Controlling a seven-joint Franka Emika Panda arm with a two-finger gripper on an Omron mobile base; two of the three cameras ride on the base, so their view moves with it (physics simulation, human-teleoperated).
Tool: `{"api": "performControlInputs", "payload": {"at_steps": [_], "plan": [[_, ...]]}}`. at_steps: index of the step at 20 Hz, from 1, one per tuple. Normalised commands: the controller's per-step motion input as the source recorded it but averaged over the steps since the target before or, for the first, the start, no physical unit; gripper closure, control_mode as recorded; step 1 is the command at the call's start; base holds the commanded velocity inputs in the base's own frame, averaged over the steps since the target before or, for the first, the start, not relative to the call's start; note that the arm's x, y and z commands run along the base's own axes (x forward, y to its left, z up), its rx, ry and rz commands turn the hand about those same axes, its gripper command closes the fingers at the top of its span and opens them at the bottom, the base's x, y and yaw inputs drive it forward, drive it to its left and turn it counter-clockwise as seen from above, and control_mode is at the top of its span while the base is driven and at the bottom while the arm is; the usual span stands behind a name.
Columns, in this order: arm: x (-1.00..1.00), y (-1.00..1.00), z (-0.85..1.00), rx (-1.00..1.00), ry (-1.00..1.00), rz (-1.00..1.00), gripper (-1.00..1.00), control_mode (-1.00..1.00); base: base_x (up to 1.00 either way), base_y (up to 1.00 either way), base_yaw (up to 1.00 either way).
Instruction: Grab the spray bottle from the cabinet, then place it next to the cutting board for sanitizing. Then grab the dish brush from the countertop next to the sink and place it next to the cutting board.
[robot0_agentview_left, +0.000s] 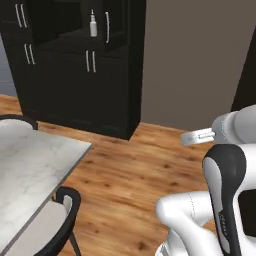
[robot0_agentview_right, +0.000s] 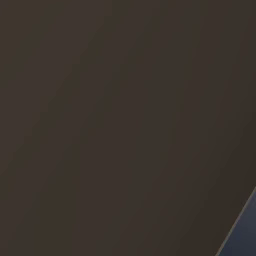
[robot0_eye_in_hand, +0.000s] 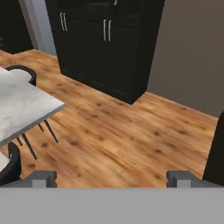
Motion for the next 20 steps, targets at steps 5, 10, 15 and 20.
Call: {"api": "performControlInputs", "payload": {"at_steps": [5, 10, 15, 20], "plan": [[0.00, 0.00, 0.00, 0.00, 0.00, 0.00, -1.00, 1.00, 1.00, -1.00, 0.37], [0.00, 0.00, 0.00, 0.00, 0.00, 0.00, -1.00, 1.00, 1.00, -0.77, 0.37], [0.00, 0.00, 0.00, 0.00, 0.00, 0.00, -1.00, 1.00, 0.98, -0.61, 0.42], [0.00, 0.00, 0.00, 0.00, 0.00, 0.00, -1.00, 1.00, 0.70, -0.59, 0.43]]}}
